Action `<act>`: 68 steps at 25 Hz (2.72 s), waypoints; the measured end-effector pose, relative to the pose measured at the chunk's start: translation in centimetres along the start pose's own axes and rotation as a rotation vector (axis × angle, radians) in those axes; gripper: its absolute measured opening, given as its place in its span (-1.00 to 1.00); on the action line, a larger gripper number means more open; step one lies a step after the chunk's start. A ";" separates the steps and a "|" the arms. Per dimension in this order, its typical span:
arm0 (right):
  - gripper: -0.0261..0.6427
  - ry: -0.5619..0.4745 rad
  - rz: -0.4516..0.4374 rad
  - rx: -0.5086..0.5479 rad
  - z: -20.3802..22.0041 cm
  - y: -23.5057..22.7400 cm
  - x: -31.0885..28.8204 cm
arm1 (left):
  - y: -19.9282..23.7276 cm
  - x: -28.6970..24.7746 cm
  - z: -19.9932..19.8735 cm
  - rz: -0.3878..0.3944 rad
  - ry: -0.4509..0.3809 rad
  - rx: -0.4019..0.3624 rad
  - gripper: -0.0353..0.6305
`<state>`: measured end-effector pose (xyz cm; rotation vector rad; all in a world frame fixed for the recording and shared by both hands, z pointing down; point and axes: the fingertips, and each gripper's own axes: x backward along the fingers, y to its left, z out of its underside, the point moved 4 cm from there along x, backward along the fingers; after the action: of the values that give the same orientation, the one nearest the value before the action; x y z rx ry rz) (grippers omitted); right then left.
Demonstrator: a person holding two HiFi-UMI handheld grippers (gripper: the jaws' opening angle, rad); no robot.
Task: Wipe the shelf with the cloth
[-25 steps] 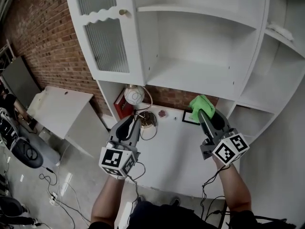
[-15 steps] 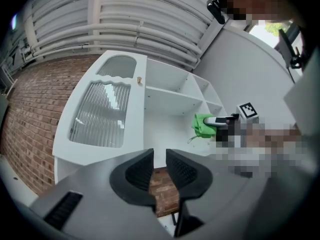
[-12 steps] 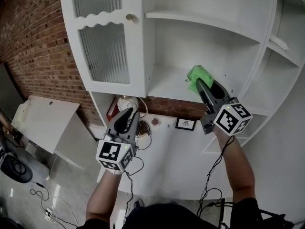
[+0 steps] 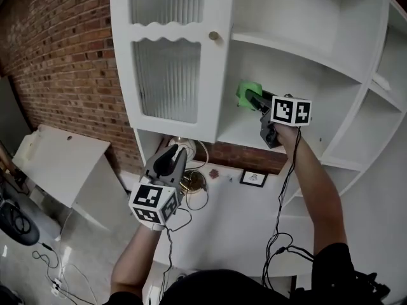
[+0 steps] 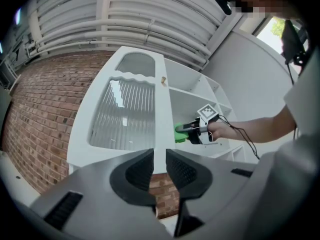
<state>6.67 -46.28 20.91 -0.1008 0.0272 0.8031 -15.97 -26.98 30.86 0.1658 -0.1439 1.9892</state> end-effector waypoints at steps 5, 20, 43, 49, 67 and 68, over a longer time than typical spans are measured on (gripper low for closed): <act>-0.56 0.213 0.030 0.019 2.2 -2.1 -5.5 | 1.5 0.7 -0.8 -0.039 -0.002 0.009 -0.68; -0.58 0.630 0.125 0.019 6.6 -7.0 -11.0 | 4.4 2.6 2.2 -0.151 0.079 -0.015 -0.68; -0.58 1.049 0.718 0.406 7.7 -20.0 7.1 | -3.9 -4.9 3.8 0.135 0.022 0.063 -0.68; -0.58 1.310 0.822 0.577 9.0 -21.0 9.1 | -3.5 -5.1 4.3 0.149 0.021 0.092 -0.68; -0.57 0.603 0.359 0.209 2.9 -9.8 2.3 | -3.3 -1.1 3.9 0.068 0.035 0.082 -0.69; -0.57 0.555 0.301 0.139 2.7 -8.8 1.5 | -3.0 -0.4 3.9 0.053 0.040 0.077 -0.69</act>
<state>14.00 -51.01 24.25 -0.1882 0.6344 1.0507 -12.83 -26.81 34.69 0.1738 -0.0463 2.0507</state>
